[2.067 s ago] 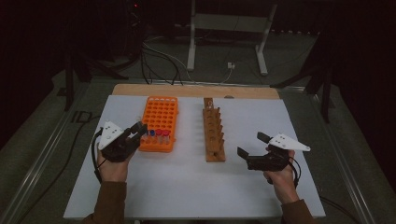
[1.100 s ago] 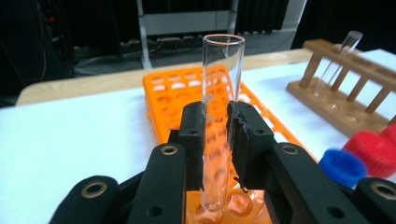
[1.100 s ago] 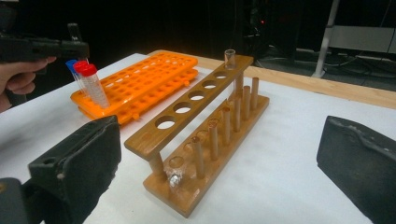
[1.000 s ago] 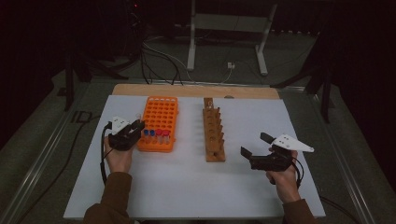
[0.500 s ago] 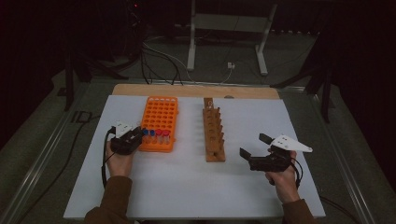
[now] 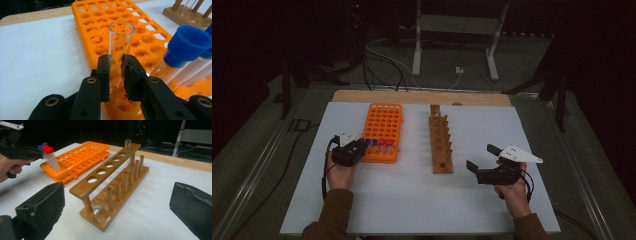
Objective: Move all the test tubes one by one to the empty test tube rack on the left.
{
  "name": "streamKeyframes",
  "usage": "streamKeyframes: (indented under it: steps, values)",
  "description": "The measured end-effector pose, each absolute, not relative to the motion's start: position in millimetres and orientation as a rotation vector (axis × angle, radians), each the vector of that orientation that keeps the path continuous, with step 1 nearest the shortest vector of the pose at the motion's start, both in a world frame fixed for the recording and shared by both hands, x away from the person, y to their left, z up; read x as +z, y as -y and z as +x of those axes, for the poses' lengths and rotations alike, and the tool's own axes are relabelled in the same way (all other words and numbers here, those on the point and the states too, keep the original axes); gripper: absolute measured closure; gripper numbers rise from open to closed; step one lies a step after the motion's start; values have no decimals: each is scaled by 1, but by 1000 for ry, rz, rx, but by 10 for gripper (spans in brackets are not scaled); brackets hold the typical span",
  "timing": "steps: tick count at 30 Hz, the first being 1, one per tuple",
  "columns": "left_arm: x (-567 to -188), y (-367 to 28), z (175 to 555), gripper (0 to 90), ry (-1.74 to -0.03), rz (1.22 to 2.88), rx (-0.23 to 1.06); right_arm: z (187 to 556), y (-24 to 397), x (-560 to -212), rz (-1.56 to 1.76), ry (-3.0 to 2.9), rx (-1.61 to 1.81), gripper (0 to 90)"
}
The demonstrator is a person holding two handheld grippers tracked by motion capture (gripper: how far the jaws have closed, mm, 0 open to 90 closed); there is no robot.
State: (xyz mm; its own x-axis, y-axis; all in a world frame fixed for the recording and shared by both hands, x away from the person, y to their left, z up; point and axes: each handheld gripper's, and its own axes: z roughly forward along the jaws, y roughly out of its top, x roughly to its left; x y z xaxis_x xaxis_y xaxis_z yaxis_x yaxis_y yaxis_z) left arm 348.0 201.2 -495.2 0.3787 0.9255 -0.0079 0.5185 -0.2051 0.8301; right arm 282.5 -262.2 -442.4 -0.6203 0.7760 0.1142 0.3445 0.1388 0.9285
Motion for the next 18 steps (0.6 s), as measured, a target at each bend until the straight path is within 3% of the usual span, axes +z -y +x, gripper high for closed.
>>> streamKeyframes:
  steps: [7,13,18]
  values:
    - [-495,-201,347,759,-1254,1859,656,282,260,-443,1073,-2037,1480,4]
    - [-495,-209,342,630,-1271,1824,630,283,262,-443,1077,-2032,1483,5]
    - [-492,-217,335,583,-1283,1794,623,283,260,-443,1074,-2038,1477,5]
